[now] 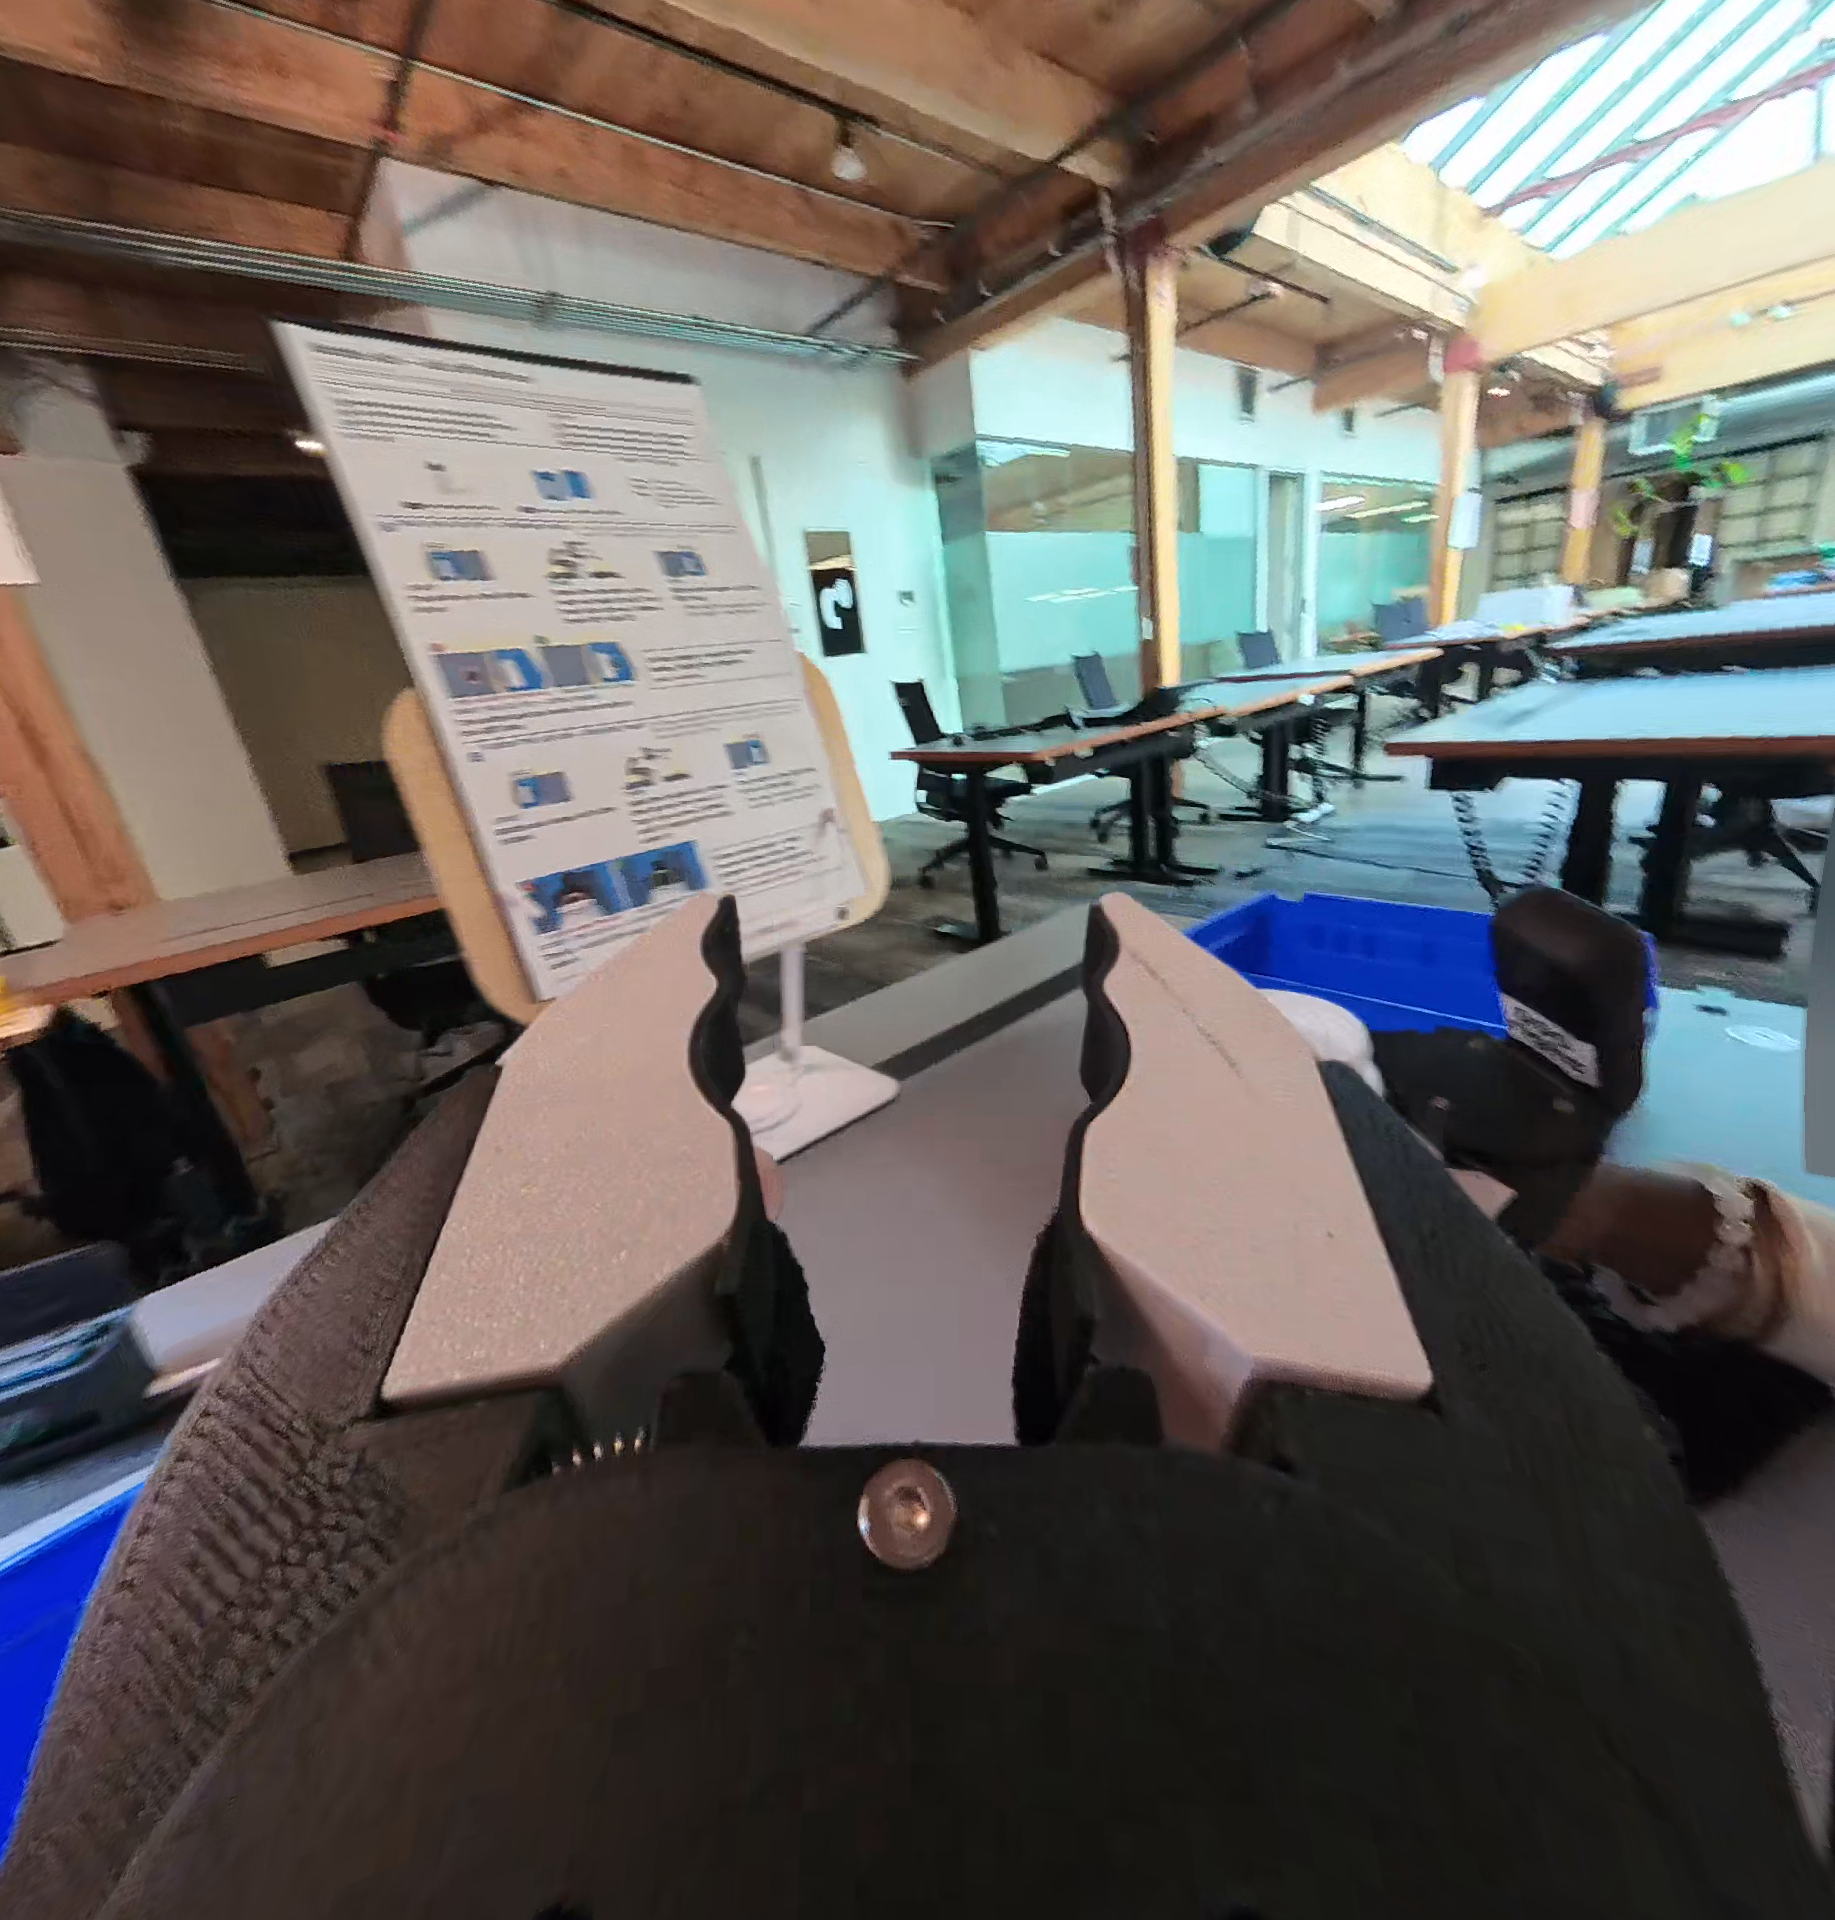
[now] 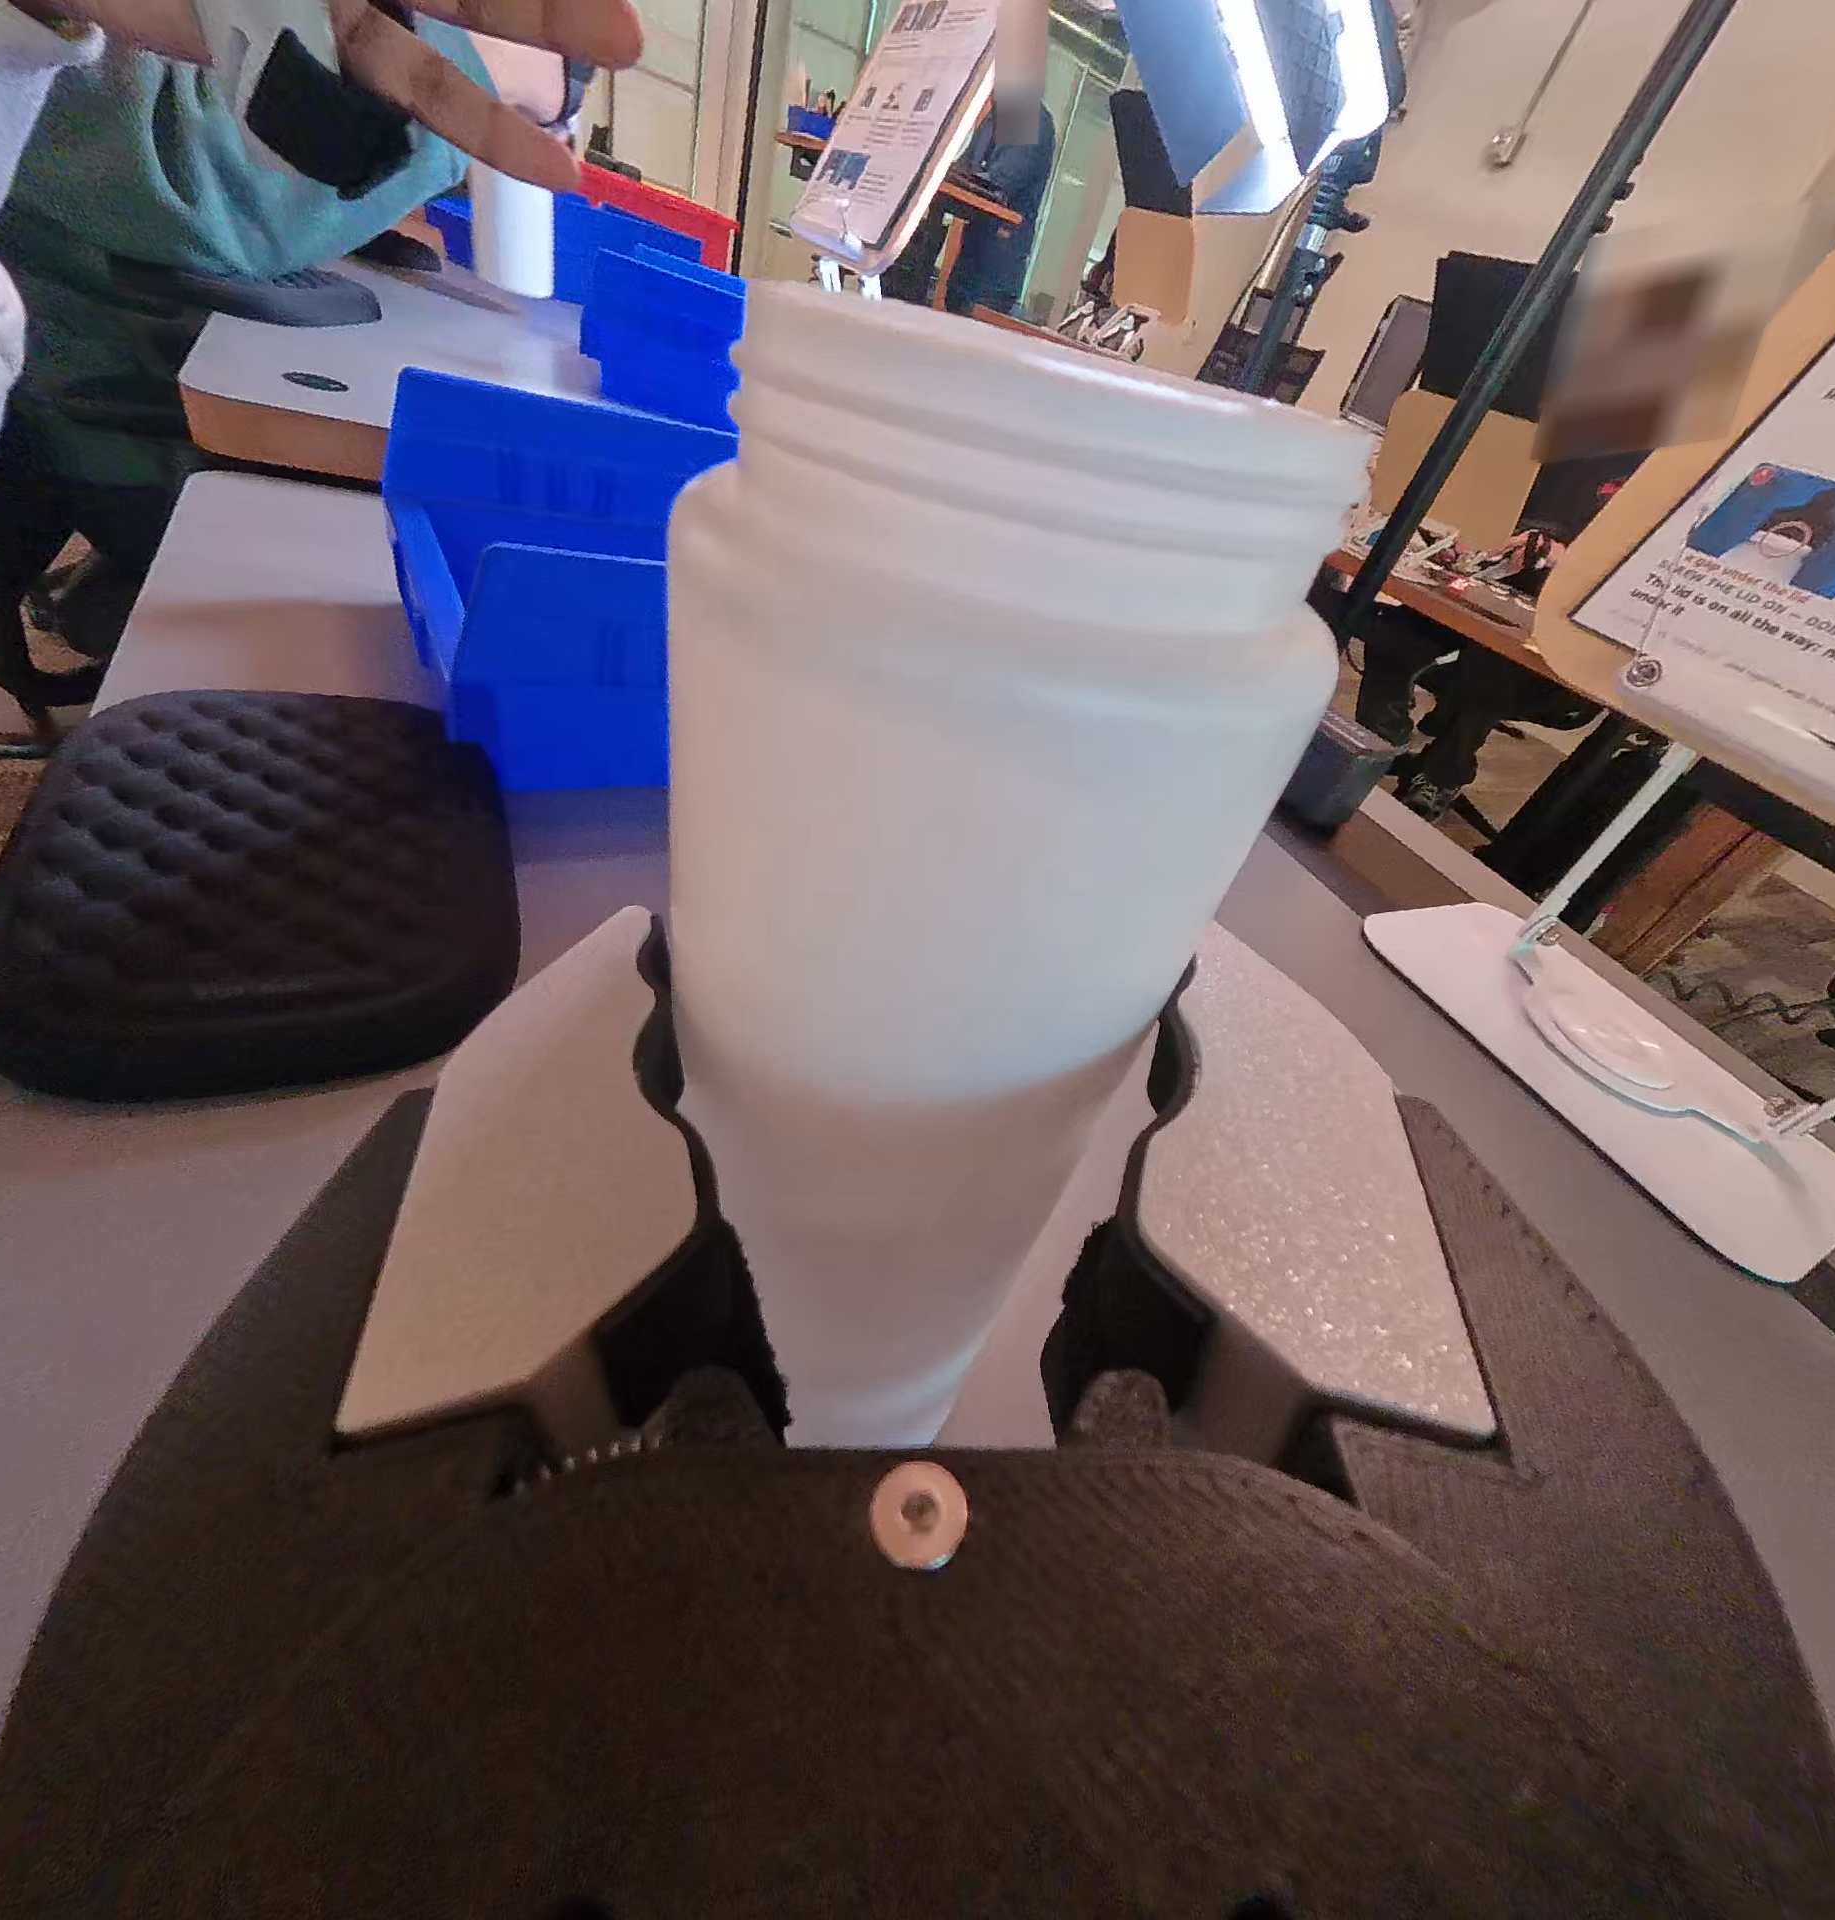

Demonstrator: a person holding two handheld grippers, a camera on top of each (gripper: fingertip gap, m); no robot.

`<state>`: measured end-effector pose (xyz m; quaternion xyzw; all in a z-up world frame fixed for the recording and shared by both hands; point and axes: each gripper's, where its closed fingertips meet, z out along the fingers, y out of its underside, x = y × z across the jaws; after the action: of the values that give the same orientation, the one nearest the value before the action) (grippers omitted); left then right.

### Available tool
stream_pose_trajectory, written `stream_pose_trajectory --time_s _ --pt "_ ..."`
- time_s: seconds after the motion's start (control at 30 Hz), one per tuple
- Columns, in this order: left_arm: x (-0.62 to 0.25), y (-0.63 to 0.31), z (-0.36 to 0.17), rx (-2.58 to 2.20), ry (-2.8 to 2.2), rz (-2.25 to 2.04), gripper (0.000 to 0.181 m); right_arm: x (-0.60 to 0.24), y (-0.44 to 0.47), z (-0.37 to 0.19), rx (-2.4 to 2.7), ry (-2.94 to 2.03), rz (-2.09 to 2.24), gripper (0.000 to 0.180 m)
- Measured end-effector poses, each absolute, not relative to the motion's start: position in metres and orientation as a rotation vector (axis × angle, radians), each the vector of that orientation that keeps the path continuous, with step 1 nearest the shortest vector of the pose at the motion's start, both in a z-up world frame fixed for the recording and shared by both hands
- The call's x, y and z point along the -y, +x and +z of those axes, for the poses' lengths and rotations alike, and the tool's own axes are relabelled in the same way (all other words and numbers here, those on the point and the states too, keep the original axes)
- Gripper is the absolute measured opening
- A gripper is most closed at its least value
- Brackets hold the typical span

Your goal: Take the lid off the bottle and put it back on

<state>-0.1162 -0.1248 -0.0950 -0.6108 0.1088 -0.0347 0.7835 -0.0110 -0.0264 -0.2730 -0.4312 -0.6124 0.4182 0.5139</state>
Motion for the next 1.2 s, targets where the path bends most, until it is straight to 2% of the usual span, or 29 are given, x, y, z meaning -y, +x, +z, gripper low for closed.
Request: stream_pose_trajectory --time_s 0.13,0.27,0.37,0.47,0.57,0.67,1.0,1.13,1.2 --pt "0.140 -0.156 -0.097 -0.147 -1.342 0.008 0.062 0.020 -0.009 -0.274 1.445 -1.079 1.032 0.090" --pt "0.134 -0.200 -0.128 -0.108 -1.483 0.155 0.063 0.018 -0.006 -0.275 1.433 -1.090 1.044 0.091" --pt "0.115 -0.237 -0.183 -0.106 -1.708 0.236 0.066 0.018 -0.005 -0.273 1.419 -1.056 1.054 0.103" --pt "0.097 -0.273 -0.255 -0.116 -2.003 0.274 0.080 0.017 -0.001 -0.266 1.371 -1.015 1.085 0.113" --pt "0.082 -0.302 -0.311 -0.114 -2.201 0.293 0.083 0.013 0.004 -0.257 1.313 -0.986 1.120 0.116" --pt "0.065 -0.313 -0.345 -0.094 -2.287 0.228 0.085 0.008 0.009 -0.254 1.275 -0.986 1.132 0.116" --pt "0.035 -0.320 -0.387 -0.095 -2.351 0.114 0.086 0.007 0.012 -0.254 1.262 -0.972 1.150 0.116" --pt "0.030 -0.317 -0.390 -0.042 -2.320 0.049 0.070 0.010 0.012 -0.254 1.267 -0.960 1.154 0.117" --pt "0.033 -0.319 -0.389 -0.057 -2.329 0.066 0.070 0.010 0.012 -0.253 1.268 -0.953 1.145 0.117"
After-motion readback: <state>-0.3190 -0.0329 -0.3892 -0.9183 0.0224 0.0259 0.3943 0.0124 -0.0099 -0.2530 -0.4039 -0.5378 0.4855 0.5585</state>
